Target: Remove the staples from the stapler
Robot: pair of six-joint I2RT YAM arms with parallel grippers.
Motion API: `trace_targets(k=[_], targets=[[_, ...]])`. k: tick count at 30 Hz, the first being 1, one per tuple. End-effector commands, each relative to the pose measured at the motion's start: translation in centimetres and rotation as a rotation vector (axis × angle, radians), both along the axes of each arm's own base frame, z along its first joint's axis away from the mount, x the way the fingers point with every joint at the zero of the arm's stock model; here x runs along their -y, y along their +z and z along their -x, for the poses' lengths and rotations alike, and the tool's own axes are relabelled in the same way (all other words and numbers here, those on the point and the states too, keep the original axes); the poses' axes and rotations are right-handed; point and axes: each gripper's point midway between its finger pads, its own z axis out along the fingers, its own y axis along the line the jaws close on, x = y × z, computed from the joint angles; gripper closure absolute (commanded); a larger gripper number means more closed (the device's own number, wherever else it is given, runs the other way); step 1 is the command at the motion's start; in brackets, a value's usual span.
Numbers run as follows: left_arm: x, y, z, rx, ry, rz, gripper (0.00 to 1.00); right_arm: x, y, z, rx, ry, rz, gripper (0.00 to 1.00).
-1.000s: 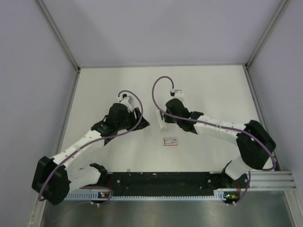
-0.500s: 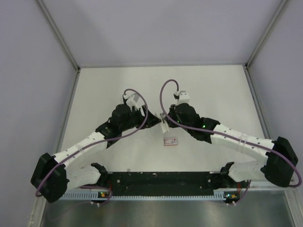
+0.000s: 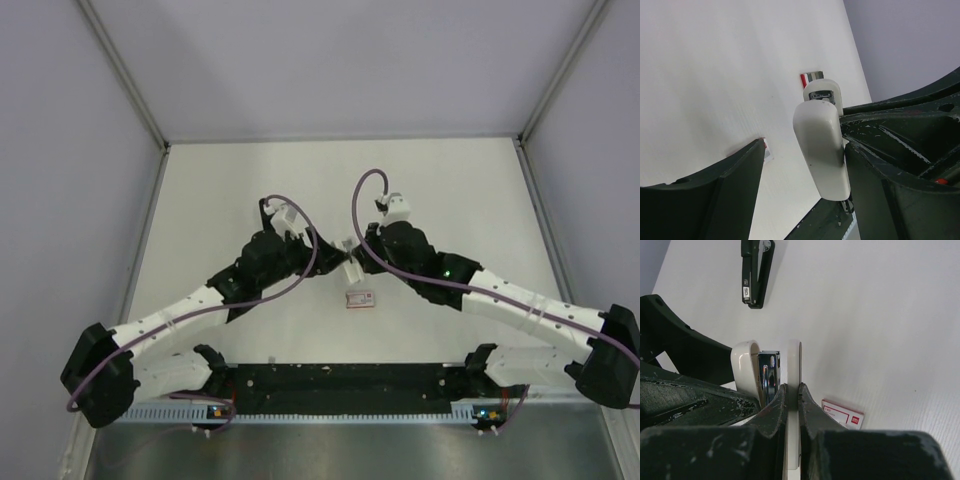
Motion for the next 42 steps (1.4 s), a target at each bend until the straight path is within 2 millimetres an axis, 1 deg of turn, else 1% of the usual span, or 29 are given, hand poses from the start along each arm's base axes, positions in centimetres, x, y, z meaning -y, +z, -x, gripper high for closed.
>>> trace_targets(k=[1, 3, 4, 9, 12, 17, 21, 23, 25, 27, 28, 29, 30, 31, 33, 34, 38, 42], targets=[[-0.1, 3.1, -0.7, 0.107, 0.071, 0.075, 0.3, -0.3, 2.6, 0.7, 0.037, 0.012, -0.07, 1.0], [0.0, 3.3, -0.5, 0.114, 0.071, 0.08, 0.31, -0.2, 2.6, 0.8, 0.034, 0.009, -0.076, 1.0], [-0.1, 3.4, -0.9, 0.124, 0.099, 0.081, 0.32, -0.3, 2.6, 0.9, 0.029, 0.013, -0.081, 1.0], [0.2, 3.7, -0.9, 0.144, 0.111, 0.106, 0.35, -1.0, 2.6, 1.3, 0.014, 0.026, -0.098, 1.0], [0.4, 3.8, -0.8, 0.147, 0.11, 0.11, 0.39, -0.9, 2.7, 1.2, 0.015, 0.016, -0.104, 1.0], [0.5, 3.8, -0.7, 0.145, 0.111, 0.122, 0.46, -0.6, 2.9, 1.0, 0.022, -0.007, -0.113, 1.0], [0.2, 3.9, -0.7, 0.15, 0.124, 0.132, 0.63, -0.5, 2.5, 1.2, 0.009, -0.01, -0.118, 1.0], [0.2, 4.1, -0.6, 0.154, 0.122, 0.135, 0.7, -0.6, 2.6, 1.2, 0.009, -0.009, -0.125, 1.0], [0.3, 4.3, -0.6, 0.16, 0.116, 0.141, 0.79, -0.7, 2.4, 1.4, 0.002, 0.001, -0.129, 1.0], [0.5, 4.4, -0.4, 0.165, 0.101, 0.152, 0.97, -0.9, 2.2, 1.6, -0.005, 0.017, -0.128, 1.0], [0.6, 4.5, -0.3, 0.17, 0.094, 0.154, 1.0, -1.0, 2.2, 1.7, -0.01, 0.025, -0.128, 1.0], [0.7, 4.8, -0.2, 0.18, 0.08, 0.159, 1.0, -1.0, 2.2, 2.0, -0.013, 0.036, -0.126, 0.99], [0.9, 4.9, 0.0, 0.191, 0.065, 0.156, 1.0, -0.9, 2.1, 2.2, -0.012, 0.046, -0.122, 0.89], [0.9, 5.3, 0.2, 0.202, 0.052, 0.156, 1.0, -0.6, 2.2, 2.3, -0.008, 0.047, -0.12, 0.82], [0.9, 5.4, 0.2, 0.217, 0.041, 0.137, 1.0, 0.1, 2.6, 2.7, 0.011, 0.053, -0.116, 0.72], [1.2, 5.4, 0.9, 0.217, 0.001, 0.135, 1.0, 0.5, 2.7, 2.9, 0.02, 0.059, -0.107, 0.69], [1.5, 5.6, 1.7, 0.231, -0.063, 0.104, 1.0, 2.5, 3.8, 3.9, 0.083, 0.109, -0.038, 0.66], [1.4, 6.2, 3.0, 0.278, -0.143, 0.048, 1.0, 4.1, 5.3, 5.9, 0.148, 0.221, 0.006, 0.65]])
